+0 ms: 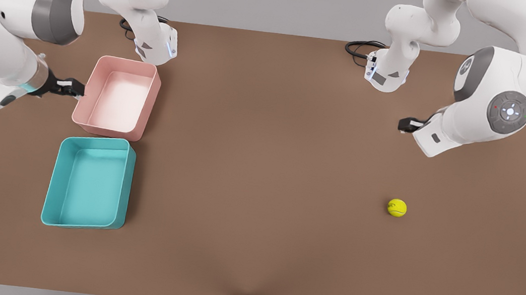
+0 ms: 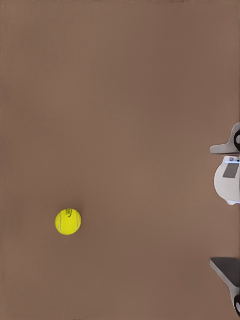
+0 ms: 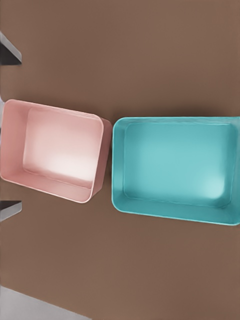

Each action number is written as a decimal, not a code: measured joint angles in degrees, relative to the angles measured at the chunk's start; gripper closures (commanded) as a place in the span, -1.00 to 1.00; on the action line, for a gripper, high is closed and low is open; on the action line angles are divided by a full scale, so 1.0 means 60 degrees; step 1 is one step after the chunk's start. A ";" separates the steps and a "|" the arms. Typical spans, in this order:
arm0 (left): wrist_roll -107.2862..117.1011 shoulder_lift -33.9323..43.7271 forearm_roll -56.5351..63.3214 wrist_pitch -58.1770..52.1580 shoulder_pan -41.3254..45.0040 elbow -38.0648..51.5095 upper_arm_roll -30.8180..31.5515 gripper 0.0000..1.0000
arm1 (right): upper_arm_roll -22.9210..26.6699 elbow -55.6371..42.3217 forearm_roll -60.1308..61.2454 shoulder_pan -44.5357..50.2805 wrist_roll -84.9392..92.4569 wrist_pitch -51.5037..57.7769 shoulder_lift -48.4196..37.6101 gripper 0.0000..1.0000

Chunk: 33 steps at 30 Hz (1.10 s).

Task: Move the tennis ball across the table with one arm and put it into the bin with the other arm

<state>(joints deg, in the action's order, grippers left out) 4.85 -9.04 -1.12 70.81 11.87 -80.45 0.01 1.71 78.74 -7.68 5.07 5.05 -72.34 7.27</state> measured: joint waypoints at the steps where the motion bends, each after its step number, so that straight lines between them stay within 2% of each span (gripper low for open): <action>1: 0.0011 0.0001 0.0004 0.0105 -0.0014 0.0000 -0.0001 -1.00 | -0.0004 0.0102 -0.0017 -0.0029 -0.0010 -0.0129 -0.0050 -1.00; 2: 0.0023 -0.0003 0.0004 0.0182 -0.0029 -0.0005 -0.0001 -1.00 | -0.0007 0.0155 -0.0032 -0.0045 -0.0021 -0.0238 -0.0070 -1.00; 3: 0.0033 -0.0105 0.0013 0.0283 -0.0040 -0.0008 -0.0008 -0.53 | -0.0009 0.0205 -0.0031 -0.0052 -0.0031 -0.0323 -0.0067 -1.00; 4: -0.0003 -0.0286 0.0021 0.0420 -0.0072 0.0008 -0.0006 0.15 | -0.0008 0.0222 -0.0031 -0.0041 -0.0039 -0.0378 0.0060 -1.00; 5: -0.0115 -0.0754 0.0036 0.0564 -0.0105 0.0303 -0.0009 0.57 | -0.0005 0.0217 -0.0027 -0.0008 -0.0047 -0.0420 0.0202 -1.00; 10: -0.2101 -0.3016 0.0185 0.2610 -0.1561 0.0514 -0.0012 0.57 | -0.0009 0.0408 0.0176 0.0266 -0.0083 -0.0598 0.0348 -1.00; 15: -0.5404 -0.3871 0.0805 0.5588 -0.2293 -0.0947 -0.0018 0.57 | -0.0008 0.0396 0.0216 0.0334 -0.0062 -0.0698 0.0396 -1.00; 24: -1.1082 -0.4349 0.1291 0.8414 -0.2848 -0.2794 -0.0016 0.57 | -0.0009 0.0410 0.0234 0.0385 -0.0028 -0.0660 0.0456 -1.00; 33: -1.4134 -0.4306 0.1673 0.9237 -0.2844 -0.3805 -0.0042 0.57 | -0.0009 0.0416 0.0236 0.0378 -0.0007 -0.0629 0.0484 -1.00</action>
<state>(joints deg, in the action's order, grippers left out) -79.96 -34.87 8.91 126.24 -5.19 -103.28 -0.24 1.66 81.24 -6.27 7.34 5.01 -76.11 10.17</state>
